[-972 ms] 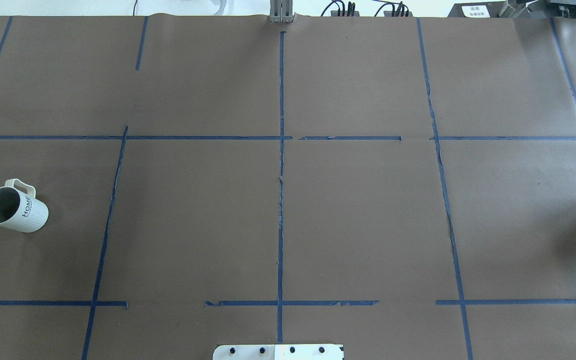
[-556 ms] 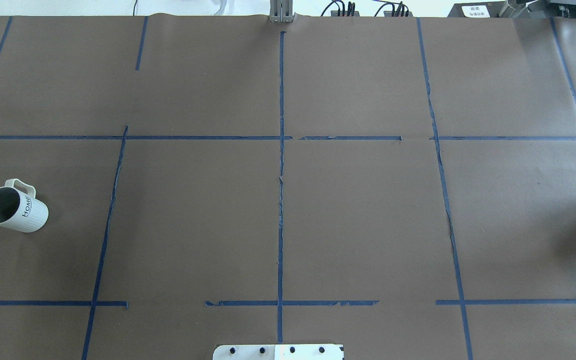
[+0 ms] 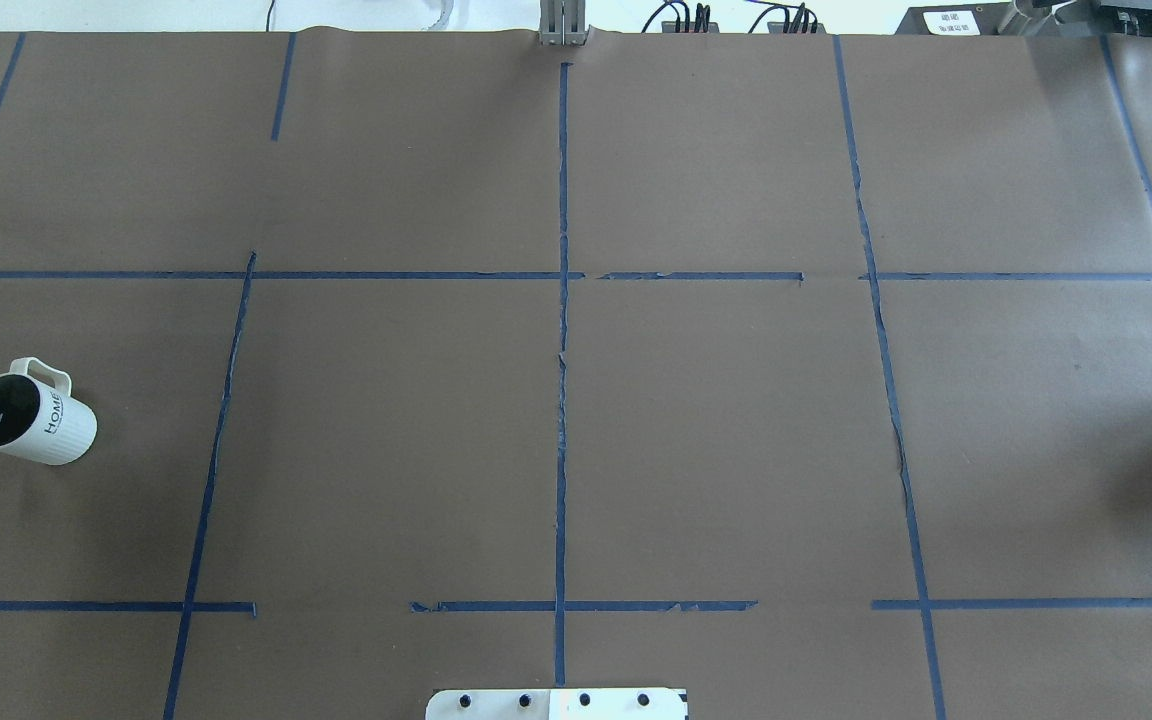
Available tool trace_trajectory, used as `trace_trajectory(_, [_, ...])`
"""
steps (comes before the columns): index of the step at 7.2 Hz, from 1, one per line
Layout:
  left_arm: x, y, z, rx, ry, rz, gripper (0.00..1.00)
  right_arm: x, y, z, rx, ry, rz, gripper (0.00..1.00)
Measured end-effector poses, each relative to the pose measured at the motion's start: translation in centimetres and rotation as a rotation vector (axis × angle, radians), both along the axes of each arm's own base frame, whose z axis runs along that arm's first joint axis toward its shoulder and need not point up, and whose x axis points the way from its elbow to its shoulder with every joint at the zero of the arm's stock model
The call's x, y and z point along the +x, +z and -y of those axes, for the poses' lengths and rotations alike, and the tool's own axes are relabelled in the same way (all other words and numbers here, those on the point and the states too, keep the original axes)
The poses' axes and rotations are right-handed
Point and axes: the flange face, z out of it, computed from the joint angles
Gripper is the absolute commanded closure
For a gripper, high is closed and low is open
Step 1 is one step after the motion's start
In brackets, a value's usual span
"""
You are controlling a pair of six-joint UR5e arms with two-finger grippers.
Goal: Left arm hands cup to right arm to dump lemon
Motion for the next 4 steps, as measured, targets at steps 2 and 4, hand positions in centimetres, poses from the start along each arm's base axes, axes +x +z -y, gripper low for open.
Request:
trace_trajectory(2, [0.4,-1.8,0.5,0.008,-0.017,-0.016,1.0,-0.2,-1.7,1.5,0.049,-0.002,0.004,0.0])
trace_trajectory(4, [2.0,-8.1,2.8,0.008,-0.099,-0.071,1.0,-1.0,-5.2,3.6,0.2,0.013,0.02,0.0])
